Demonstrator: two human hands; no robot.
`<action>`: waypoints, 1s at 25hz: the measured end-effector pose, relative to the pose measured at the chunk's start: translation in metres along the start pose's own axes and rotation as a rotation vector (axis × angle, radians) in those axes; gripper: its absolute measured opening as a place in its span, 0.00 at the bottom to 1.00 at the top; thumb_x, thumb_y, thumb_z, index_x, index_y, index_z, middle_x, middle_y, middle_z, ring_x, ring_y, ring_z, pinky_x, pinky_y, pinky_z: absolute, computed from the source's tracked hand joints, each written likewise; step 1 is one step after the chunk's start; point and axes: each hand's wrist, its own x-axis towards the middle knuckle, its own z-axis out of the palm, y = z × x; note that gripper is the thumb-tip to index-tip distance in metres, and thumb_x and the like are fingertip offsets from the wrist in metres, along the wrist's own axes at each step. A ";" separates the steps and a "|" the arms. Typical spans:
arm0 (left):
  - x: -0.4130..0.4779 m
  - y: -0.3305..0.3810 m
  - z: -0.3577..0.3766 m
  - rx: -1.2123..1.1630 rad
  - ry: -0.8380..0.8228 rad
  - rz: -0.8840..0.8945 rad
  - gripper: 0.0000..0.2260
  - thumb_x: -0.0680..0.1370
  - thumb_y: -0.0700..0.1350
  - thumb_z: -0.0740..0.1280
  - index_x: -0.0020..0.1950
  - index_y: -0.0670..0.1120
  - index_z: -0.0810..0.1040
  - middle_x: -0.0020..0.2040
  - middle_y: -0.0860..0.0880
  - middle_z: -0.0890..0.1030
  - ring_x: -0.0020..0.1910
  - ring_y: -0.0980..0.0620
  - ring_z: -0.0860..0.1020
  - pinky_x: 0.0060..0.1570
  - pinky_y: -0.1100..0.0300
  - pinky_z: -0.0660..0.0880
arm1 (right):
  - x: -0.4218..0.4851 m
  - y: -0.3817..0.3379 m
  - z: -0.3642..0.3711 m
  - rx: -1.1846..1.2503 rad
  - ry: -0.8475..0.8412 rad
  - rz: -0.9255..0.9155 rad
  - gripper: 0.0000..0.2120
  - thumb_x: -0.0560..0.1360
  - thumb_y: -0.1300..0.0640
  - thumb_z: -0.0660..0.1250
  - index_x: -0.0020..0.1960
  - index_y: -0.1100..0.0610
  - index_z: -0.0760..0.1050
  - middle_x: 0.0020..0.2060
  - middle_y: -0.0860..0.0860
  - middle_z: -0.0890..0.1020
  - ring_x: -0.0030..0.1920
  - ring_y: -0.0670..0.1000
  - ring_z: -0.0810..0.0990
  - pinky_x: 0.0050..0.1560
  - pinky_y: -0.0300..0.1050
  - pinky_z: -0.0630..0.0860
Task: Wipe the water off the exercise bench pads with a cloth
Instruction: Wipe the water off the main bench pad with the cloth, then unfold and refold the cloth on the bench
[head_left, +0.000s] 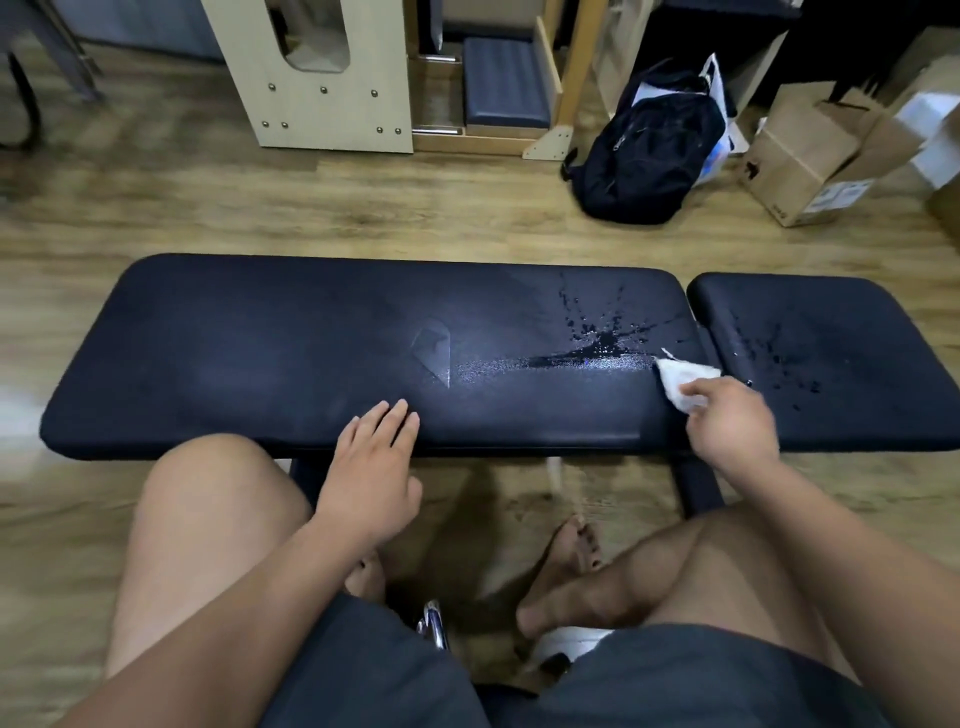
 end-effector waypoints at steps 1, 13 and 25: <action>0.000 0.001 0.000 -0.030 0.033 -0.013 0.30 0.72 0.48 0.62 0.75 0.42 0.68 0.77 0.44 0.66 0.77 0.43 0.62 0.75 0.46 0.58 | -0.002 -0.009 0.001 -0.003 0.002 0.001 0.17 0.69 0.65 0.64 0.54 0.52 0.81 0.55 0.57 0.80 0.54 0.63 0.78 0.54 0.51 0.76; -0.004 0.036 -0.027 -1.287 0.035 -0.410 0.09 0.78 0.43 0.69 0.58 0.45 0.80 0.50 0.50 0.85 0.51 0.51 0.83 0.57 0.52 0.77 | -0.096 -0.159 0.028 0.989 -0.483 -0.056 0.06 0.69 0.63 0.74 0.42 0.55 0.79 0.39 0.49 0.83 0.36 0.45 0.80 0.40 0.37 0.75; -0.022 0.040 -0.017 -1.745 -0.165 -0.539 0.03 0.78 0.38 0.68 0.48 0.43 0.81 0.45 0.43 0.85 0.43 0.48 0.81 0.51 0.52 0.77 | -0.116 -0.153 0.042 1.243 -0.772 0.032 0.09 0.78 0.58 0.66 0.57 0.56 0.79 0.52 0.54 0.84 0.55 0.52 0.82 0.58 0.47 0.77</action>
